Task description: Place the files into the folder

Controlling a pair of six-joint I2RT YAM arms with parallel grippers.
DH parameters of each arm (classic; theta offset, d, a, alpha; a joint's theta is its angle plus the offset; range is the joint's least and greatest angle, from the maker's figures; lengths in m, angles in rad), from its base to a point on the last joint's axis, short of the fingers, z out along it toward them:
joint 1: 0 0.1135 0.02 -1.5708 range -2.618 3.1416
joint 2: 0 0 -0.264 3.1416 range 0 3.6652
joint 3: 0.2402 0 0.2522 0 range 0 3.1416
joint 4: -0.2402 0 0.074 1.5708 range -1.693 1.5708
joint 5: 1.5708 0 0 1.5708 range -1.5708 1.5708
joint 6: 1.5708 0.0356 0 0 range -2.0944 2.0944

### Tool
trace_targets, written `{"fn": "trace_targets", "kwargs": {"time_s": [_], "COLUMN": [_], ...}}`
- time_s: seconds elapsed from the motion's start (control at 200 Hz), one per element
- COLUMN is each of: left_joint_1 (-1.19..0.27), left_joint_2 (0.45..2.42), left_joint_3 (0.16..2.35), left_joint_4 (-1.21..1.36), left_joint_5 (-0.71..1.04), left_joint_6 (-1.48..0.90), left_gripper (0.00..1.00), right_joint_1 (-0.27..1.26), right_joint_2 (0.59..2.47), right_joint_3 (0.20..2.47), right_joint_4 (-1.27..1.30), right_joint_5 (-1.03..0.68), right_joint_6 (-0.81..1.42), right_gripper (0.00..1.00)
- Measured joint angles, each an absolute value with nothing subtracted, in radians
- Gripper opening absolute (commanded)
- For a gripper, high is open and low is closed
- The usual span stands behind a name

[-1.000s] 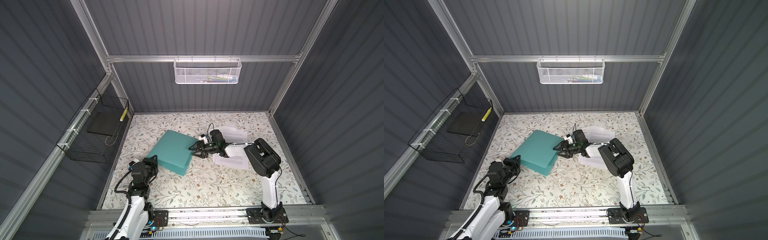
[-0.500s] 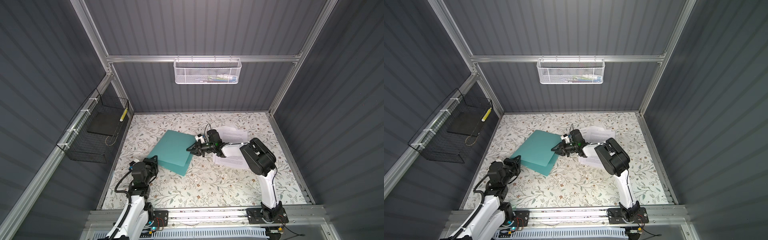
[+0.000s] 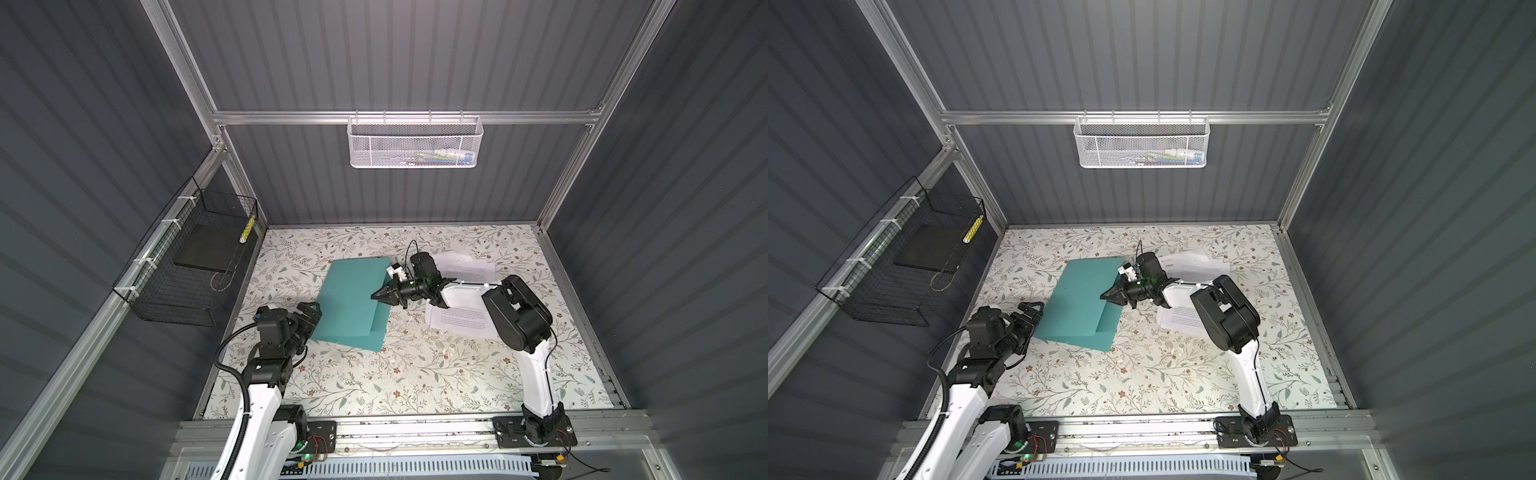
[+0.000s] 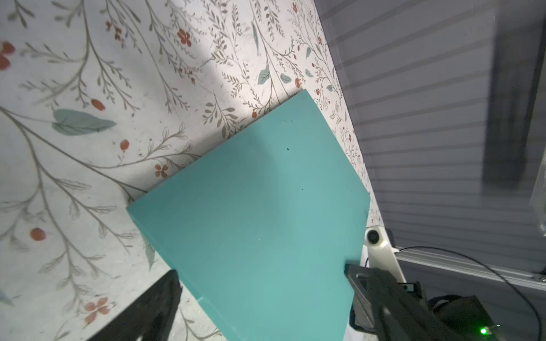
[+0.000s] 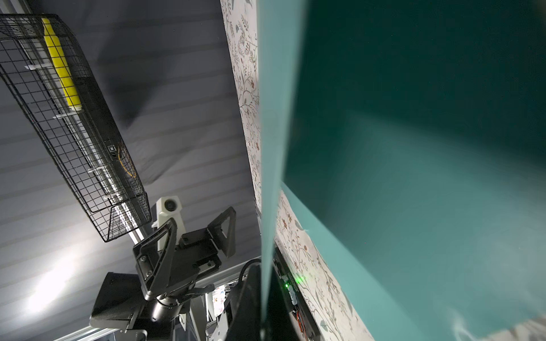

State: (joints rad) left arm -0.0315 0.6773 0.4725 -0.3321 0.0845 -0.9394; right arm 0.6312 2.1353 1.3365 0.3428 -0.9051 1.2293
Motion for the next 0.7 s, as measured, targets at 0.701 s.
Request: {"fn": "trace_targets", "kwargs": {"time_s": [0.701], "left_joint_1": [-0.456], "left_joint_2": [0.747], "left_joint_3": [0.658], "left_joint_4": [-0.605], "left_joint_5": [-0.351], "left_joint_6": [-0.595], "left_gripper": [0.96], "right_joint_1": [0.649], "right_joint_2": [2.021], "right_joint_3": [1.484], "right_joint_4": [0.004], "right_joint_5": [-0.803], "right_joint_6": [1.151], "right_gripper": [0.0]}}
